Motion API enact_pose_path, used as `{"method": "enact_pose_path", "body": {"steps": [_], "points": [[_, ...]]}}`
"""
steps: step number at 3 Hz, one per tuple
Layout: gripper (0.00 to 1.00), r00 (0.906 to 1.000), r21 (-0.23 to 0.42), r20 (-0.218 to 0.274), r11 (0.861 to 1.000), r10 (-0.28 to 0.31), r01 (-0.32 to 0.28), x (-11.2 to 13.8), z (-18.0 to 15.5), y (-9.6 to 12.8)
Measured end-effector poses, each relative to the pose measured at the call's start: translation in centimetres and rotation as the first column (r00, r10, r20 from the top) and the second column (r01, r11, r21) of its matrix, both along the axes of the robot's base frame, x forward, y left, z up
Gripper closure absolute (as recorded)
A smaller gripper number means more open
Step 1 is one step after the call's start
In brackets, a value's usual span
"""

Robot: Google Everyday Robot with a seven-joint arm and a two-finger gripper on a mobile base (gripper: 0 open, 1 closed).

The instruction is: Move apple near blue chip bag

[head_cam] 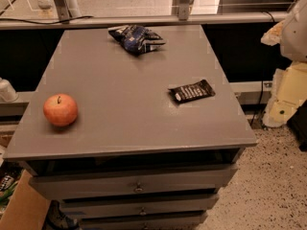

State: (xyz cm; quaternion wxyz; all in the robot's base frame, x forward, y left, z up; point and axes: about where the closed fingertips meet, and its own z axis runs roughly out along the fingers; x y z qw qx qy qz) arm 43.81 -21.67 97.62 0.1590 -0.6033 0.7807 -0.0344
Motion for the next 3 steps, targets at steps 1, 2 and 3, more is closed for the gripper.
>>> {"method": "enact_pose_path", "body": {"steps": [1,2,3], "points": [[0.00,1.0000,0.000,0.000,1.000,0.000,0.000,0.0,0.0,0.0],[0.00,0.9997,0.018,0.020,1.000,0.013,-0.013,0.4,0.4,0.2],[0.00,0.9981,0.093,0.028,0.994,0.054,-0.057,0.8,-0.8,2.1]]}}
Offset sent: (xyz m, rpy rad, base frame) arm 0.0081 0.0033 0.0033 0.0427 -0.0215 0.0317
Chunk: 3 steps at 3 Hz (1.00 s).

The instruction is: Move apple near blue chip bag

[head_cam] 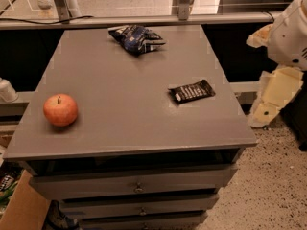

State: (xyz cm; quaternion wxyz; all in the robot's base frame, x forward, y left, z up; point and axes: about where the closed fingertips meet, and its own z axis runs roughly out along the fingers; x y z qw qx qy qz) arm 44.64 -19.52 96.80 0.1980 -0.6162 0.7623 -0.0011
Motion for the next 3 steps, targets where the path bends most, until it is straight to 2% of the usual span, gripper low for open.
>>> {"method": "enact_pose_path", "body": {"steps": [1,2,3], "points": [[0.00,0.9973,0.169,0.000,0.983,0.074,-0.073,0.3,-2.4,5.2],[0.00,0.9896,0.327,-0.002,0.935,0.144,-0.135,-0.4,-4.7,10.8],[0.00,0.9825,0.463,-0.007,0.871,0.186,-0.162,-2.1,-6.7,15.8]]}}
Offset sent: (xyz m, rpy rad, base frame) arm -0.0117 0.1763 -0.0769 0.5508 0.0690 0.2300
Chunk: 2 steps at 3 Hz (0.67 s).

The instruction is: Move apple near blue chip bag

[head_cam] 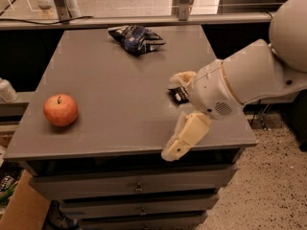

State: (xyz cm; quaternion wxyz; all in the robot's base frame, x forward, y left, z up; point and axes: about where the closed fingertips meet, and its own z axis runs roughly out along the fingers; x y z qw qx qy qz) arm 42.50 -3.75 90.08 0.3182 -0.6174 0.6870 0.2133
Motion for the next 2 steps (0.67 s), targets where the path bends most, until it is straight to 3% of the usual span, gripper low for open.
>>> {"method": "enact_pose_path", "body": {"steps": [2], "points": [[0.00,0.9999,0.033,-0.012,0.999,0.007,-0.007,-0.62,0.20,1.27]]}}
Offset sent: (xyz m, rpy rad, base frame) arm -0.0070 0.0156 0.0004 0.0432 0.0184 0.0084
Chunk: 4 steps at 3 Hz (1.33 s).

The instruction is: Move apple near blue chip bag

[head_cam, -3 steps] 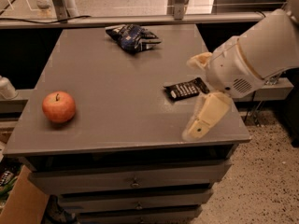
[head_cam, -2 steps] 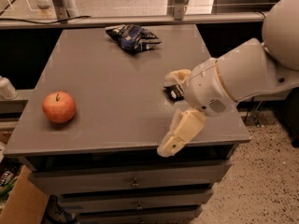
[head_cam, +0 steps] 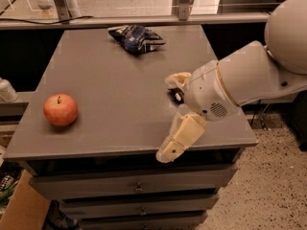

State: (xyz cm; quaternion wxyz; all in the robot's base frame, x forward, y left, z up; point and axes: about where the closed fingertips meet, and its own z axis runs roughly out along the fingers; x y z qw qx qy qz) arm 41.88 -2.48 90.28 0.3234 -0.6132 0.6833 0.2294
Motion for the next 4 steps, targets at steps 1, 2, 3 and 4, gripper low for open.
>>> {"method": "enact_pose_path", "body": {"steps": [1,2,3,4], "points": [[0.00,0.9998,0.056,0.017,0.998,-0.003,0.002,0.6,-0.8,2.1],[0.00,0.9992,0.147,0.039,0.989,0.001,-0.007,1.8,-2.6,6.2],[0.00,0.9988,0.215,0.050,0.977,-0.002,-0.009,3.2,-4.2,10.2],[0.00,0.9989,0.263,0.044,0.965,-0.017,0.005,4.5,-5.1,13.7]]}}
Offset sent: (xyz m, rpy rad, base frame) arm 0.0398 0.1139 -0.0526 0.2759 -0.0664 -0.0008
